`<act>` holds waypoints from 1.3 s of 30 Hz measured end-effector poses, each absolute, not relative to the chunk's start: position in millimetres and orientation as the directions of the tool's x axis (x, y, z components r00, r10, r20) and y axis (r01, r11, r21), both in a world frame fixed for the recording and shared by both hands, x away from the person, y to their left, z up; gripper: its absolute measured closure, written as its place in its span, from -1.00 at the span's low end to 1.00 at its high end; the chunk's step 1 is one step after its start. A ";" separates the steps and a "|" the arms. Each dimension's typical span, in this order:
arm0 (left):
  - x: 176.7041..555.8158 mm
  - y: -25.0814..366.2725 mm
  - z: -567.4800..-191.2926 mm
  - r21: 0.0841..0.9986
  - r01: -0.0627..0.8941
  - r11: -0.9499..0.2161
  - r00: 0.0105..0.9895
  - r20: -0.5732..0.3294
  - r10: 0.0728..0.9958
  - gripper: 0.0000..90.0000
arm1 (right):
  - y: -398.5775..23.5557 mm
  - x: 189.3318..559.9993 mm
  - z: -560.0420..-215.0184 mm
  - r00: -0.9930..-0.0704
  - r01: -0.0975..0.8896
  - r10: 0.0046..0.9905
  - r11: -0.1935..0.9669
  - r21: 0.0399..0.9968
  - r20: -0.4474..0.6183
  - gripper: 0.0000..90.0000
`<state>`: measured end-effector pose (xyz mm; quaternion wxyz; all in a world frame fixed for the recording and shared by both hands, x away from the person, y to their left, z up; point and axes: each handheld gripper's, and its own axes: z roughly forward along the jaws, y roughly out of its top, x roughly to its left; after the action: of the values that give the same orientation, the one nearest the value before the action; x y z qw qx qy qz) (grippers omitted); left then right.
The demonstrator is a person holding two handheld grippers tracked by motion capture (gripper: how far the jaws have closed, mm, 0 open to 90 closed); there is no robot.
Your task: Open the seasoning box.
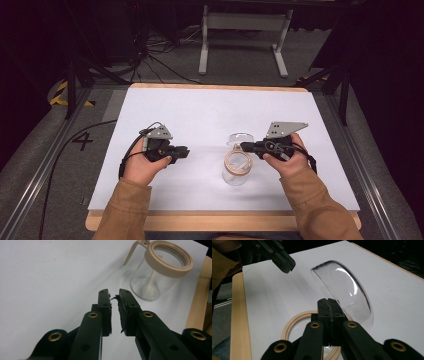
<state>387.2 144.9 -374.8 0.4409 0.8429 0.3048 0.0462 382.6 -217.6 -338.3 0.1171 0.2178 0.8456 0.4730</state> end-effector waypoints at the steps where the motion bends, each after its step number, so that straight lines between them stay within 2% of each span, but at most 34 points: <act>1: 386.7 146.7 -375.0 0.769 0.474 -0.429 0.809 -0.189 0.556 0.78 | -217.7 384.7 -339.0 -0.877 0.259 0.480 0.457 0.851 0.009 1.00; 8: 385.8 151.1 -376.8 0.761 0.479 -0.437 0.811 -0.193 0.552 0.73 | -221.5 397.1 -343.4 -0.859 0.287 0.512 0.446 0.848 0.021 1.00; 15: 387.1 150.0 -376.4 0.758 0.477 -0.444 0.816 -0.194 0.545 0.71 | -220.2 394.8 -343.5 -0.858 0.287 0.514 0.455 0.843 0.014 1.00; 23: 387.0 145.7 -371.4 0.784 0.443 -0.435 0.840 -0.193 0.507 0.52 | -226.1 388.4 -335.1 -0.862 0.277 0.506 0.452 0.848 0.012 0.99; 26: 385.6 145.8 -369.7 0.783 0.445 -0.434 0.841 -0.199 0.503 0.46 | -232.3 385.1 -330.1 -0.861 0.282 0.508 0.444 0.851 0.020 0.88; 39: 382.1 160.6 -368.1 0.780 0.467 -0.417 0.826 -0.215 0.522 0.37 | -274.0 376.7 -324.5 -0.818 0.324 0.576 0.439 0.838 0.014 0.68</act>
<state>382.1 160.6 -368.1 0.4532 0.8411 0.2937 0.0303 376.7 -274.0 -324.5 0.1380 0.2686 0.8369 0.4565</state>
